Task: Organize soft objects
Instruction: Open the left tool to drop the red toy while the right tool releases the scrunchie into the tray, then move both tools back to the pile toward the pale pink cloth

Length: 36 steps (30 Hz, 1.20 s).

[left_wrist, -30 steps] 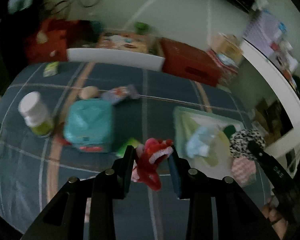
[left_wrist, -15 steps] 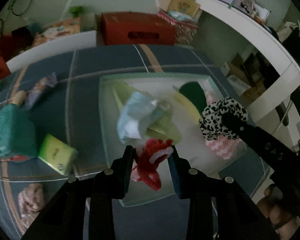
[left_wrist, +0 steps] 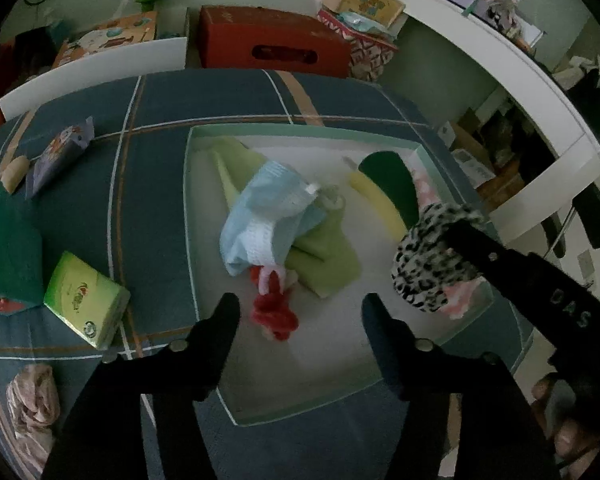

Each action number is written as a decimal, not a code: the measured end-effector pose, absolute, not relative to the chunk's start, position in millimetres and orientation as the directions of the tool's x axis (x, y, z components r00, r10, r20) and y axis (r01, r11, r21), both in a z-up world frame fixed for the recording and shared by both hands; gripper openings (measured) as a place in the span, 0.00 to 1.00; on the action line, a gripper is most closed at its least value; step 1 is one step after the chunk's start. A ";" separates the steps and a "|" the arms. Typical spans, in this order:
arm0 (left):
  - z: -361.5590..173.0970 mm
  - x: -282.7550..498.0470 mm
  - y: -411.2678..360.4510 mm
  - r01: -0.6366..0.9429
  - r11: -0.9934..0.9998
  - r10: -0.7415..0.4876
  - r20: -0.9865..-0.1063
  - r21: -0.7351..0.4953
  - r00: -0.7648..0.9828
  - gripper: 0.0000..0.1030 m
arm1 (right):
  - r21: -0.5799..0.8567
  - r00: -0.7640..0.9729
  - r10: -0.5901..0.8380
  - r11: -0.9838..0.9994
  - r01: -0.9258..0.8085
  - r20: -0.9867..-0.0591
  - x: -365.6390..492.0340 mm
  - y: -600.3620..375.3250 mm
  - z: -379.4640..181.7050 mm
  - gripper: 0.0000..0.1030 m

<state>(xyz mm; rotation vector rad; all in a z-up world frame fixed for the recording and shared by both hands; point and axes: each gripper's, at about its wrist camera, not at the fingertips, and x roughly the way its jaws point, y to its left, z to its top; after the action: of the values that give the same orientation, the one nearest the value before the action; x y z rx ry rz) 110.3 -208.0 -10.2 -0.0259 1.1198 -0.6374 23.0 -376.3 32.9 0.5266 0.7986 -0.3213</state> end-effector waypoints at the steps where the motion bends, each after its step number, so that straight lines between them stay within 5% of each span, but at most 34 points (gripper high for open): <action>1: -8.8 110.2 -205.5 0.458 0.825 -0.488 -0.826 -0.331 0.282 0.65 | 0.320 0.658 -0.079 0.826 0.464 -0.749 23.3 -375.8 32.7 0.27; 5: -2.5 110.2 -192.6 0.429 0.842 -0.475 -0.827 -0.328 0.300 0.66 | 0.291 0.644 -0.101 0.832 0.472 -0.758 25.9 -371.9 32.1 0.53; 9: 3.7 111.8 -175.8 0.392 0.860 -0.461 -0.826 -0.326 0.324 0.67 | 0.272 0.630 -0.108 0.837 0.475 -0.769 28.1 -370.0 30.0 0.61; 12: 9.1 114.2 -160.7 0.361 0.872 -0.455 -0.819 -0.331 0.349 0.82 | 0.248 0.613 -0.114 0.846 0.473 -0.782 30.9 -367.5 27.0 0.65; 16: 13.5 120.2 -138.2 0.302 0.907 -0.401 -0.823 -0.294 0.404 0.84 | 0.213 0.591 -0.120 0.861 0.462 -0.798 35.1 -361.8 22.7 0.71; 18: 13.8 124.0 -128.0 0.275 0.926 -0.358 -0.829 -0.258 0.430 0.87 | 0.195 0.583 -0.127 0.867 0.458 -0.802 36.3 -358.9 21.0 0.83; 23: 9.7 134.8 -97.3 0.179 0.963 -0.263 -0.841 -0.201 0.472 0.89 | 0.165 0.579 -0.140 0.882 0.442 -0.803 39.0 -352.9 20.1 0.87; 25: 7.4 137.0 -83.7 0.140 0.974 -0.224 -0.845 -0.178 0.486 0.89 | 0.148 0.583 -0.153 0.888 0.435 -0.798 39.7 -349.3 21.5 0.98; 36: 6.1 135.6 -21.3 -0.025 0.984 -0.131 -0.822 -0.174 0.554 0.90 | 0.137 0.662 -0.147 0.924 0.358 -0.734 45.1 -319.7 38.1 1.00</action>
<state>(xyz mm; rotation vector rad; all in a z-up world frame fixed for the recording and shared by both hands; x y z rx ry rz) 135.6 -21.3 6.1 -0.1726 0.9831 -0.0631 45.1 -319.7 38.1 0.2817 0.7989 -0.2897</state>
